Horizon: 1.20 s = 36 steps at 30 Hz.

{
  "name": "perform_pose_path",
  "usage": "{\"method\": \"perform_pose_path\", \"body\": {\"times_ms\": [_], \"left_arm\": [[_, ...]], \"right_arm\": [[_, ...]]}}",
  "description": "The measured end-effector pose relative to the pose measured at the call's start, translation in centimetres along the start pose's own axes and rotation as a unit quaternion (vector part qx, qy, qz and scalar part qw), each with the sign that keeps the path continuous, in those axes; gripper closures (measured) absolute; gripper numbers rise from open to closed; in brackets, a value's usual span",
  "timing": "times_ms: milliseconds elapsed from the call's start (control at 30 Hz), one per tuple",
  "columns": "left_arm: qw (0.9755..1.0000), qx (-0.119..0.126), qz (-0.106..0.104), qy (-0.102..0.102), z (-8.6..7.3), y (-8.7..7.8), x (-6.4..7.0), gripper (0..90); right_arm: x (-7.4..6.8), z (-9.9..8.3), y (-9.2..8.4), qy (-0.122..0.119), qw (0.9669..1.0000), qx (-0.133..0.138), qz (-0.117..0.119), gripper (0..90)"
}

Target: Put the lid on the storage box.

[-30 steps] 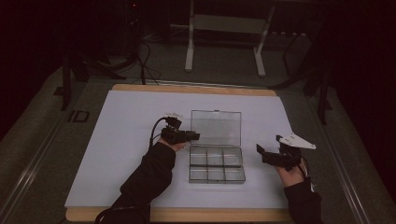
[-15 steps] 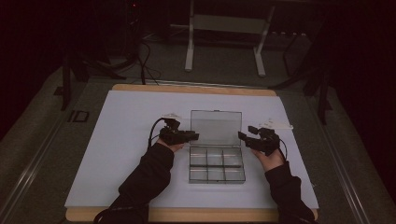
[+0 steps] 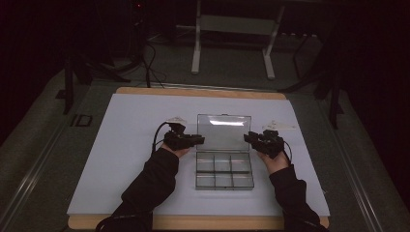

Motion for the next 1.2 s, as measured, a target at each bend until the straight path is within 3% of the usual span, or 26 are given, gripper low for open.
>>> {"method": "perform_pose_path", "body": {"times_ms": [133,233,367,733,1000,1200], "left_arm": [[0.9999,0.011,0.004,0.008,0.1,-0.5,0.4,76.3],[0.9996,0.017,0.01,0.022,0.1,-0.9,0.7,76.0],[0.9992,0.024,0.01,0.029,0.2,-1.6,1.1,76.6],[0.9975,0.022,0.02,0.064,-0.6,-2.4,2.2,77.7],[0.9955,0.021,0.046,0.08,-1.5,-3.0,3.0,76.5],[0.9952,0.016,0.043,0.087,-2.2,-3.4,3.3,77.9]], "right_arm": [[0.0,-0.1,-0.5,-0.005,0.9999,0.003,0.009,72.9],[-0.3,-0.3,-0.8,-0.022,0.9997,0.0,0.012,73.1],[-0.5,-0.4,-1.2,-0.024,0.9995,0.005,0.021,75.0],[-1.3,-1.1,-2.5,-0.047,0.9984,0.013,0.028,77.7],[-1.7,-1.9,-3.2,-0.061,0.9974,0.023,0.03,76.7],[-2.0,-2.6,-3.5,-0.074,0.9965,0.024,0.03,76.6]]}}
Point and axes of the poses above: each handheld gripper's, and its own axes: y roughly forward along the jaws, z roughly out of its top, x roughly to its right, the point moved 6 cm from there along y, roughly forward along the jaws, and after that the axes turned 15 degrees about -x, right-handed, at the moved point
